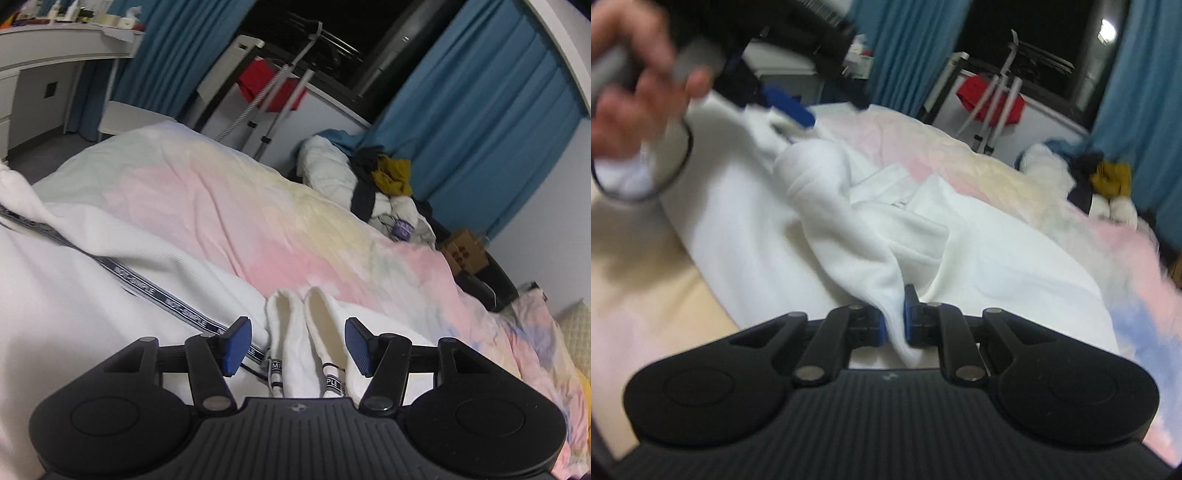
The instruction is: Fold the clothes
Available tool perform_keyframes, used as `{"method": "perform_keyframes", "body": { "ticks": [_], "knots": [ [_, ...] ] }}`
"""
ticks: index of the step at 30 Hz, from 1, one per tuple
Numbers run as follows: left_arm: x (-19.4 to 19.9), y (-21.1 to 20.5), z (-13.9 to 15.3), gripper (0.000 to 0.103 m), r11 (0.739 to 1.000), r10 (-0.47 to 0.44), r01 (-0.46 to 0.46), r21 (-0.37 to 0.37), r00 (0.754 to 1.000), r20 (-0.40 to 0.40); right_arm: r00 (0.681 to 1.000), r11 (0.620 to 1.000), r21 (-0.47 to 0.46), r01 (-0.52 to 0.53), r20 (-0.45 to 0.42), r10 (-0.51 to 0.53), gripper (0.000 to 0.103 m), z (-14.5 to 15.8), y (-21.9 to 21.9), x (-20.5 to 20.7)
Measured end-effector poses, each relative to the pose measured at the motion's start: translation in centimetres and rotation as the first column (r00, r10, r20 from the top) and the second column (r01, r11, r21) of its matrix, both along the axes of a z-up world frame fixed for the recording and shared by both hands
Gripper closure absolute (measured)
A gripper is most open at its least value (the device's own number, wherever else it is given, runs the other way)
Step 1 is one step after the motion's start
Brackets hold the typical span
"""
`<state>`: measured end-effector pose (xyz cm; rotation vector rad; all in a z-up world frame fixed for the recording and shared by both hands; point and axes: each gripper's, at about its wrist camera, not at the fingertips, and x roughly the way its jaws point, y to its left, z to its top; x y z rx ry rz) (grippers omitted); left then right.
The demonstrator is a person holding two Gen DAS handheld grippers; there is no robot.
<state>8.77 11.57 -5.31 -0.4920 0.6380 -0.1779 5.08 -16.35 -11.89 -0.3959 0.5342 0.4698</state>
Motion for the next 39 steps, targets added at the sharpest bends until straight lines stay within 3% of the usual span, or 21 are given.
{"method": "perform_keyframes", "body": {
  "ticks": [13,15,16,18,20,21,23,26,28,30,32,35,39],
  "knots": [
    [-0.2,-1.5,-0.9,0.044,0.997,-0.076,0.077,-0.027,0.997,0.029,0.998,0.998,0.06,0.009,-0.061,-0.005,0.084,1.0,0.0,-0.2],
    [-0.2,-1.7,-1.1,0.043,0.996,-0.081,0.081,-0.031,0.996,0.026,0.998,0.998,0.07,-0.003,-0.059,0.008,0.078,1.6,0.0,-0.1],
    [-0.1,-1.7,-1.2,0.043,0.996,-0.08,0.081,-0.035,0.997,0.023,0.998,0.997,0.08,-0.015,-0.06,0.02,0.07,2.0,0.0,-0.1],
    [-0.1,-1.9,-1.5,0.043,0.996,-0.08,0.08,-0.046,0.997,0.012,0.996,0.988,0.136,-0.066,-0.051,0.074,0.062,3.1,-0.1,-1.1],
    [-0.2,-2.1,-1.7,0.043,0.994,-0.089,0.089,-0.065,0.996,0.006,0.99,0.973,0.194,-0.128,-0.031,0.136,0.045,4.2,-0.2,-2.3],
    [-0.3,-2.2,-1.6,0.043,0.993,-0.093,0.094,-0.07,0.996,0.007,0.986,0.963,0.22,-0.156,-0.016,0.164,0.044,4.6,-0.2,-2.9],
    [-0.5,-2.4,-1.4,0.042,0.992,-0.103,0.104,-0.073,0.995,0.015,0.986,0.953,0.256,-0.165,0.004,0.169,0.044,5.3,-0.5,-3.3],
    [-0.5,-2.8,-1.2,0.042,0.989,-0.125,0.127,-0.074,0.992,0.027,0.998,0.957,0.284,-0.065,0.009,0.065,0.044,5.4,-1.5,-1.8],
    [-0.4,-3.1,-1.4,0.042,0.985,-0.145,0.147,-0.091,0.989,0.025,0.998,0.95,0.312,0.003,-0.063,0.017,0.044,4.4,-2.3,0.3],
    [-0.4,-3.4,-1.7,0.042,0.981,-0.164,0.165,-0.104,0.986,0.022,0.985,0.944,0.33,0.021,-0.169,0.038,0.044,3.0,-2.5,2.3],
    [-0.4,-3.7,-1.9,0.042,0.977,-0.182,0.183,-0.11,0.983,0.022,0.966,0.958,0.288,0.001,-0.246,0.073,0.044,1.2,-1.4,3.7],
    [-0.4,-3.9,-2.2,0.042,0.973,-0.2,0.201,-0.114,0.98,0.021,0.971,0.983,0.183,-0.034,-0.225,0.076,0.042,0.0,0.4,3.8],
    [-0.2,-4.1,-2.9,0.041,0.96,-0.233,0.231,-0.16,0.973,0.009,0.974,0.981,0.195,-0.023,-0.217,0.066,0.046,0.0,0.2,4.1]
  ]
}}
